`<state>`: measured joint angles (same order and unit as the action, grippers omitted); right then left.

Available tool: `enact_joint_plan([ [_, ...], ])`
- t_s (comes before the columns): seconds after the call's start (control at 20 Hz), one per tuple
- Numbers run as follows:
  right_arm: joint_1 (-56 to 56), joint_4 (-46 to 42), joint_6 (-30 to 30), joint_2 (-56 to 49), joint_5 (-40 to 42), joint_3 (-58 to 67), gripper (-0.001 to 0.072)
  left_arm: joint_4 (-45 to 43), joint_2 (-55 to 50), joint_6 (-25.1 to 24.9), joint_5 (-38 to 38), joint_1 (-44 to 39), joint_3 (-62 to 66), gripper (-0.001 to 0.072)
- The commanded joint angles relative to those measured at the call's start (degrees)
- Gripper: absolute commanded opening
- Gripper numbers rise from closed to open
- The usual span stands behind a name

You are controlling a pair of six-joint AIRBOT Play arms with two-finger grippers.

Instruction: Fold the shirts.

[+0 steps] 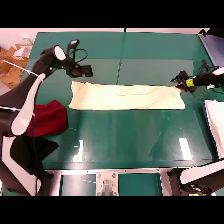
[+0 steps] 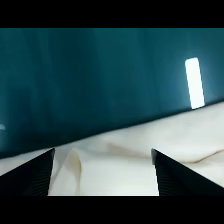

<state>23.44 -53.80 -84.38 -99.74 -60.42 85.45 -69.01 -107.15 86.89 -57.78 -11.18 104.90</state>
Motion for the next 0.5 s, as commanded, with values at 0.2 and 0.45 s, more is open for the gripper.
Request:
enact_joint_plan([
  [0.2, 9.16, -6.88, 6.6, -1.84, -19.04, 5.6, 0.0497, 0.04, -1.11, 4.76, -20.35, 6.75, 9.35, 0.0693],
  [0.45, 10.03, -6.82, 10.51, -6.75, -18.86, 3.06, 0.0496, 1.73, -1.11, 3.93, -24.74, 6.62, 9.35, 0.0022],
])
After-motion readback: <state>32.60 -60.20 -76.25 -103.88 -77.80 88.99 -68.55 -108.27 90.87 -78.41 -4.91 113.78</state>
